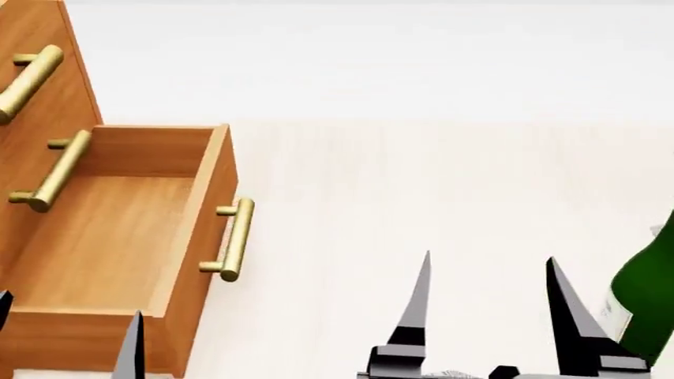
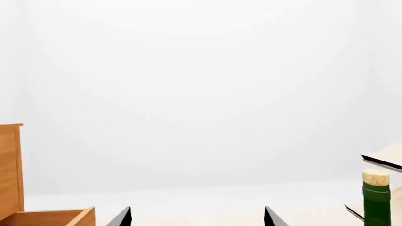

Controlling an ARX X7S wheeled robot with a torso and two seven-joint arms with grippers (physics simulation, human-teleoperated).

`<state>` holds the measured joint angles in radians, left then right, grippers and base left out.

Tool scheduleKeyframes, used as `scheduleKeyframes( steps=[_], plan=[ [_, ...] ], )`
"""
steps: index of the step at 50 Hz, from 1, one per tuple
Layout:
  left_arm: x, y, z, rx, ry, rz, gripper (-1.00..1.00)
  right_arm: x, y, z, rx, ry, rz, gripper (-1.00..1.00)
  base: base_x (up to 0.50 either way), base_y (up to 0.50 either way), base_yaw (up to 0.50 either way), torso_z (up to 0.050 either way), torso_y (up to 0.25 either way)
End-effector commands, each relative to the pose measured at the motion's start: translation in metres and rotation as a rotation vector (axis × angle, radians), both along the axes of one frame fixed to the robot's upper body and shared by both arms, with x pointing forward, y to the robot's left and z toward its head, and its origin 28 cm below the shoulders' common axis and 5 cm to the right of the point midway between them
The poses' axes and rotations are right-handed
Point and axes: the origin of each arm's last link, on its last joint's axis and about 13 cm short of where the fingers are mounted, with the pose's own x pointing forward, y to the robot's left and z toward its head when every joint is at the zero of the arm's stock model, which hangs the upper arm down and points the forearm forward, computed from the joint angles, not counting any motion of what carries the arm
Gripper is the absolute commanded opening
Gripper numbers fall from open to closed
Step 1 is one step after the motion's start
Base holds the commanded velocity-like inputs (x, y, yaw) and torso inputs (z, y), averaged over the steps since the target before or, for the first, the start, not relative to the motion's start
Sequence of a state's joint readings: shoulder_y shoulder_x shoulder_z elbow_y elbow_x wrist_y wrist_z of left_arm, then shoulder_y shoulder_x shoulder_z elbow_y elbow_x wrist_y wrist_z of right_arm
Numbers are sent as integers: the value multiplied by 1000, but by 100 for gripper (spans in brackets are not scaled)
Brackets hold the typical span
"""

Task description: Put the bowl in the bottom drawer of the cabinet and close it.

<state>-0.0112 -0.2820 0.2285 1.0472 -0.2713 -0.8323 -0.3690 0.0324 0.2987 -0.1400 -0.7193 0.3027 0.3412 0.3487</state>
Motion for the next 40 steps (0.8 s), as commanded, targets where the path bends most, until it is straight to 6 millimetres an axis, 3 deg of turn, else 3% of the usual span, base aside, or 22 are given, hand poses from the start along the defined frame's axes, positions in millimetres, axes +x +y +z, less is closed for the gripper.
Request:
scheduleKeyframes(
  steps=[1, 29, 40],
  plan=[
    [9, 3, 4, -33, -57, 44, 100, -1, -1, 2, -5, -17, -8, 100, 0, 500, 0, 0, 0],
    [10, 3, 3, -43, -53, 43, 100, -1, -1, 2, 11, -15, -2, 100, 0, 500, 0, 0, 0],
    [10, 2, 2, -48, -48, 28, 100, -1, -1, 2, 29, -22, 5, 100, 0, 21, 0, 37, 0]
  ],
)
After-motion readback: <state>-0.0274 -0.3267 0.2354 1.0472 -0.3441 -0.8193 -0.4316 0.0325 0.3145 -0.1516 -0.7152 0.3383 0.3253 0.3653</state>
